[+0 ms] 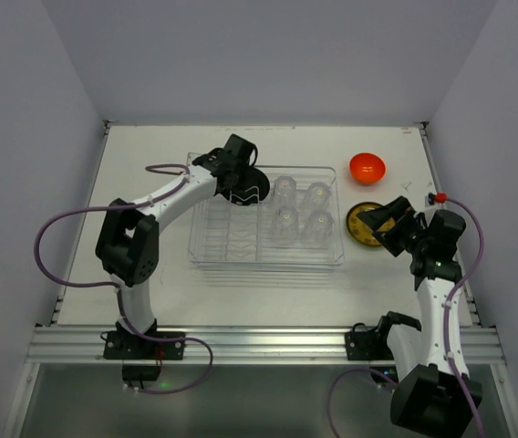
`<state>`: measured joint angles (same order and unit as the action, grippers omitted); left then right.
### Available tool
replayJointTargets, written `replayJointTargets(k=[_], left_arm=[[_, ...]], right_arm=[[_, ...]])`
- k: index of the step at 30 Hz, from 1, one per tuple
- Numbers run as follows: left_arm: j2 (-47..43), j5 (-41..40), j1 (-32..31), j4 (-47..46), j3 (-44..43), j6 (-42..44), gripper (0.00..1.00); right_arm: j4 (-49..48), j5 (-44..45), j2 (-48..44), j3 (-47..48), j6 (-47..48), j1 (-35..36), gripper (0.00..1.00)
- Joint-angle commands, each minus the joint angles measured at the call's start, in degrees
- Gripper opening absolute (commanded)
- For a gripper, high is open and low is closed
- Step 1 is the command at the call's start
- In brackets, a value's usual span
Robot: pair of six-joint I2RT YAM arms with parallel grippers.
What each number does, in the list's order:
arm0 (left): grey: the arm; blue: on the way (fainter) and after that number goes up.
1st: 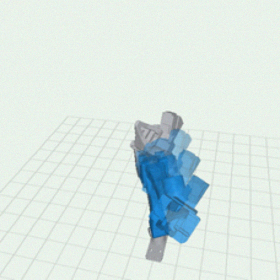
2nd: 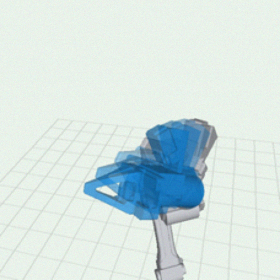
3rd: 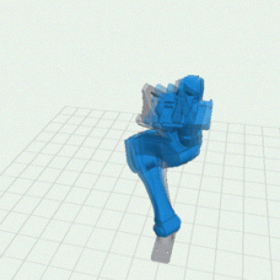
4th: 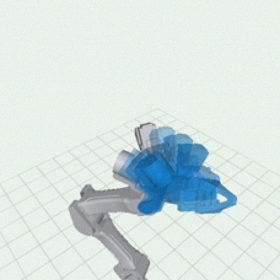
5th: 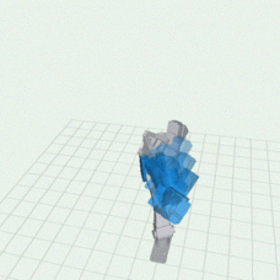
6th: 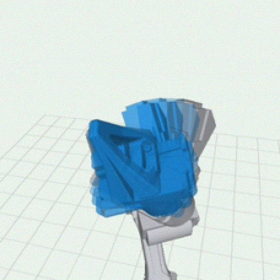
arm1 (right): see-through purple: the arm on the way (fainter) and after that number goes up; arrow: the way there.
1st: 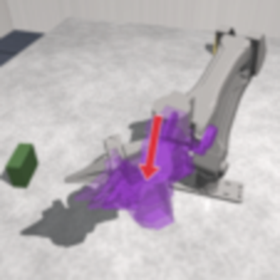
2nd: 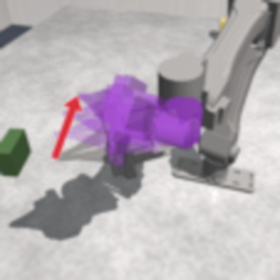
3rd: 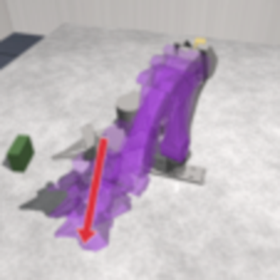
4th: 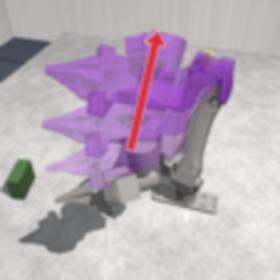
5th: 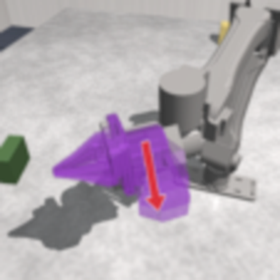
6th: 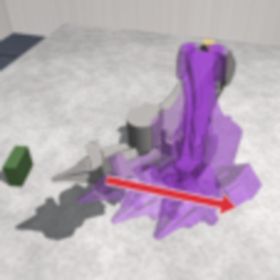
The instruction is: Unload the mixed dishes from the dish rack
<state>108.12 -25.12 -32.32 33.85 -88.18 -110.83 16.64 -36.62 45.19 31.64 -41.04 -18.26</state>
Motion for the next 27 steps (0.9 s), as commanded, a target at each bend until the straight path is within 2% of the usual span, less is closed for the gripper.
replayJointTargets(k=[1,5,8,11,13,16,17,20,27], left_arm=[[-0.98,-1.95,0.41,0.7,0.29,-4.22,0.52],[-1.15,-2.3,0.41,0.52,0.38,-4.84,0.48],[-0.89,-1.86,0.41,0.61,0.12,-4.93,0.4],[-0.63,-1.07,0.41,1.57,0.12,-5.63,0.37],[-0.54,-0.98,0.41,2.01,0.29,-6.33,0.32],[-1.32,-1.07,0.32,2.63,1.25,-6.86,0.17],[-2.29,-1.85,0.24,2.63,1.43,-6.95,0.08],[-4.04,-3.69,-0.29,2.54,2.4,-7.91,0.0],[-6.77,-8.01,-1.7,2.19,2.4,-8.79,0.0]], right_arm=[[1.2,-0.56,-0.98,1.5,1.22,0.07,0.99],[1.81,-0.38,-2.56,1.93,1.31,0.07,0.99],[2.25,-0.38,-3.0,2.37,1.48,0.07,0.99],[2.69,-0.91,-3.18,2.55,1.75,0.07,0.99],[3.31,-1.17,-3.18,2.9,2.19,0.07,0.99],[3.57,-1.17,-3.7,3.17,2.36,0.07,0.99],[3.48,-1.17,-3.79,3.17,2.36,0.07,0.99],[2.87,-1.35,-3.79,2.9,2.28,0.07,0.99],[2.96,-2.05,-3.0,3.34,2.63,0.07,0.99]])
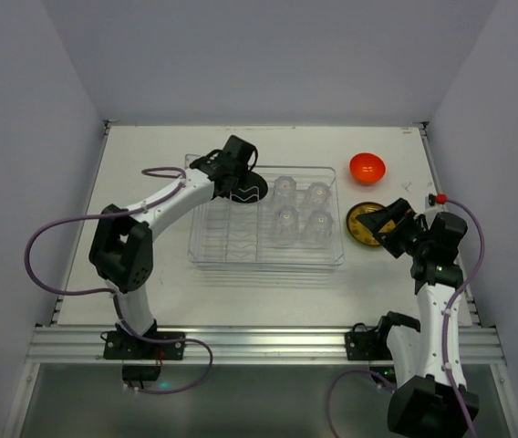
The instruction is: Unload the mixed dishes from the dish rack
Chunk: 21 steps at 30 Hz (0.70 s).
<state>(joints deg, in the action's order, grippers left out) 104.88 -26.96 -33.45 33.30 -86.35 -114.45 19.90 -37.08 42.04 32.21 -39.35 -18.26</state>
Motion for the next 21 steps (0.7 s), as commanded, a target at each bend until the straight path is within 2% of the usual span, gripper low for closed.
replayJointTargets(k=[1,10,21], left_arm=[[-3.72,-6.44,-0.74,2.74,0.56,-5.34,0.0],[-7.93,-9.33,-2.93,-1.39,3.99,-5.78,0.0],[-13.91,-20.75,-7.68,-7.9,6.1,-1.57,0.0]], right_arm=[[-0.3,-1.5,0.06,2.77,0.95,0.07,0.99],[-0.21,-1.68,0.32,2.95,1.3,0.07,0.99],[0.93,-0.98,0.5,4.0,2.09,0.07,0.99]])
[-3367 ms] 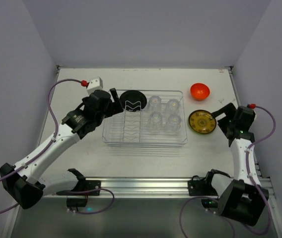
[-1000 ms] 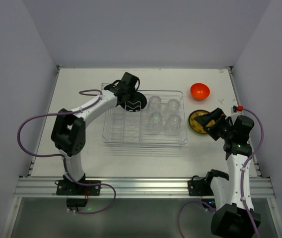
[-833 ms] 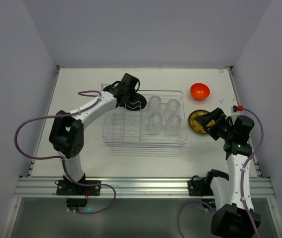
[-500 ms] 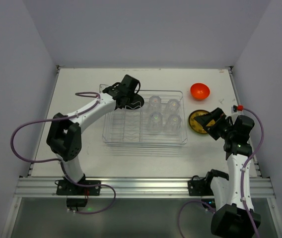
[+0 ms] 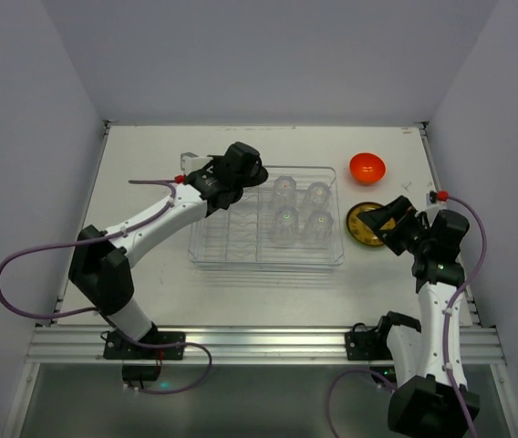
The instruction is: Unload the mixed dishes from the dish rack
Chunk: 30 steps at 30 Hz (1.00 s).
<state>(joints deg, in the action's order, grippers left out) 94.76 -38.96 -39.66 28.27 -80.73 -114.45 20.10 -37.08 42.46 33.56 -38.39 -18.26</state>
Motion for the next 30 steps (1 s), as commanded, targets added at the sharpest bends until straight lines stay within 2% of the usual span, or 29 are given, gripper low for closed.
replayJointTargets(k=[1,4,6,10,12,13,14,15,20,21,23,25,27,30], left_arm=[[-4.58,-10.68,-1.82,-3.39,0.4,-1.13,0.0],[-6.51,-14.2,-2.96,-8.11,0.48,5.62,0.0],[-7.74,-16.92,-4.72,-11.03,0.83,13.88,0.0],[-11.87,-21.42,-7.18,-22.96,3.82,29.43,0.0],[-14.06,-20.37,-7.71,-28.42,6.71,42.68,0.0],[-14.69,-15.93,-7.71,-37.76,7.94,49.35,0.0],[-15.3,-12.58,-7.71,-42.72,9.43,66.21,0.0],[-16.26,-6.98,-7.8,-45.56,11.02,71.42,0.0],[-18.99,2.82,-8.5,-33.91,10.33,87.18,0.0],[-19.96,3.62,-9.03,-28.85,9.81,89.3,0.0],[-21.28,3.63,-11.48,-22.67,9.36,95.89,0.0],[-23.56,0.22,-14.37,-14.68,10.15,100.19,0.0],[-25.93,-3.03,-16.58,-7.57,10.41,102.23,0.0],[-29.19,-6.73,-23.43,-0.36,11.12,106.54,0.0]], right_arm=[[0.73,-0.89,0.08,2.65,1.21,0.07,0.99],[0.64,-1.15,0.43,2.74,1.3,0.07,0.99],[0.82,-1.33,0.43,3.09,1.83,0.07,0.99],[1.09,-1.42,0.43,3.88,2.18,0.07,0.99],[1.0,-1.68,0.61,4.14,2.27,0.07,0.99],[1.08,-1.77,0.7,4.23,2.27,0.07,0.99],[1.08,-2.12,0.78,4.23,2.09,0.07,0.99],[0.91,-2.29,0.79,4.23,1.92,0.07,0.99],[0.91,-3.35,1.75,4.67,2.0,0.07,0.99],[0.82,-3.78,1.75,4.76,1.92,0.07,0.99],[0.47,-4.23,1.58,4.85,1.57,0.24,0.99],[0.38,-4.84,1.75,5.11,1.22,1.2,0.99],[0.64,-4.84,2.71,5.46,1.3,2.43,0.99],[4.5,-1.16,4.3,8.62,3.32,7.0,0.99]])
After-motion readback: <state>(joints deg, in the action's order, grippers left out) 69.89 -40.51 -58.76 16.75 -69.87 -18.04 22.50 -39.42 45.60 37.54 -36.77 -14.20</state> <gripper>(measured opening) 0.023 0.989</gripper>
